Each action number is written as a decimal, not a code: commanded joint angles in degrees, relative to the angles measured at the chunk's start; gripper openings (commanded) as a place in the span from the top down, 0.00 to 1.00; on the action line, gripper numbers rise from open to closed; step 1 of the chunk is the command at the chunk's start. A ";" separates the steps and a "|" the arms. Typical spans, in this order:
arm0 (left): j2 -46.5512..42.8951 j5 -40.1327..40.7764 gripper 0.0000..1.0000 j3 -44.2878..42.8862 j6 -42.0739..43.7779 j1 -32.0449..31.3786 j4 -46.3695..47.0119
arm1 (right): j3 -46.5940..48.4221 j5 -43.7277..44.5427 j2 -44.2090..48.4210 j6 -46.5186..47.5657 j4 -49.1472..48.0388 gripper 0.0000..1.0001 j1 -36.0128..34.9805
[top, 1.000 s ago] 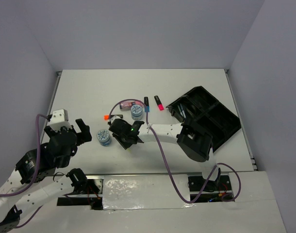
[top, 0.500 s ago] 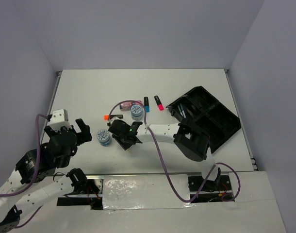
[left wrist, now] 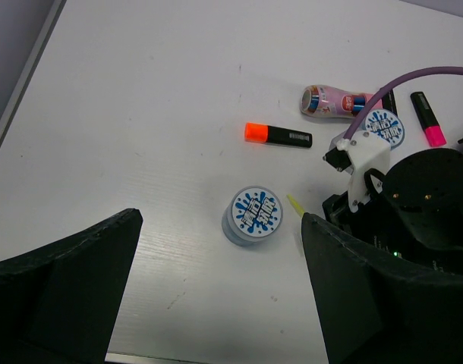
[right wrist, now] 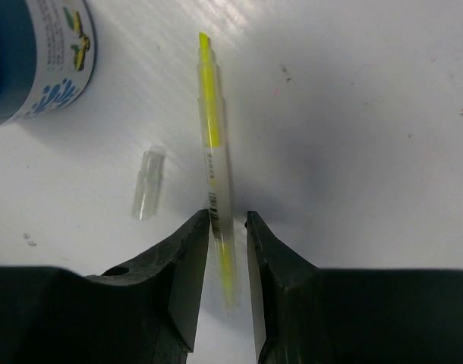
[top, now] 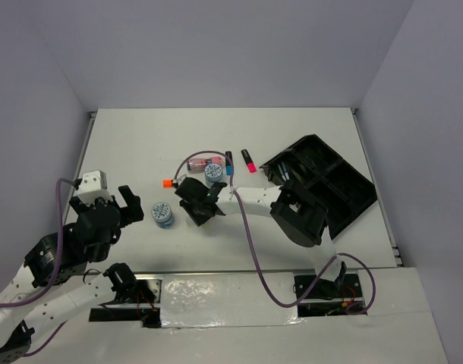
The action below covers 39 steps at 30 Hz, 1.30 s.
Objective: Sort the stationery into containers
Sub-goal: Pick up the pen from the center of the board, then close the pen cap on the pen.
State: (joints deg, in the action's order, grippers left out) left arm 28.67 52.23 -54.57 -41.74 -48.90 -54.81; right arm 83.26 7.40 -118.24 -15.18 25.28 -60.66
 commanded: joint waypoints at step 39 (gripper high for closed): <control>40.13 -19.79 0.34 4.47 -27.96 -0.14 16.75 | -30.26 7.55 52.58 -6.53 2.94 1.00 15.75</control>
State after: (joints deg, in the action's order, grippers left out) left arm 65.49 33.87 -49.71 -65.32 -49.82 -43.13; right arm 55.51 16.10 -66.06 -21.63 27.09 -44.71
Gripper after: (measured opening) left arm 0.681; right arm 0.040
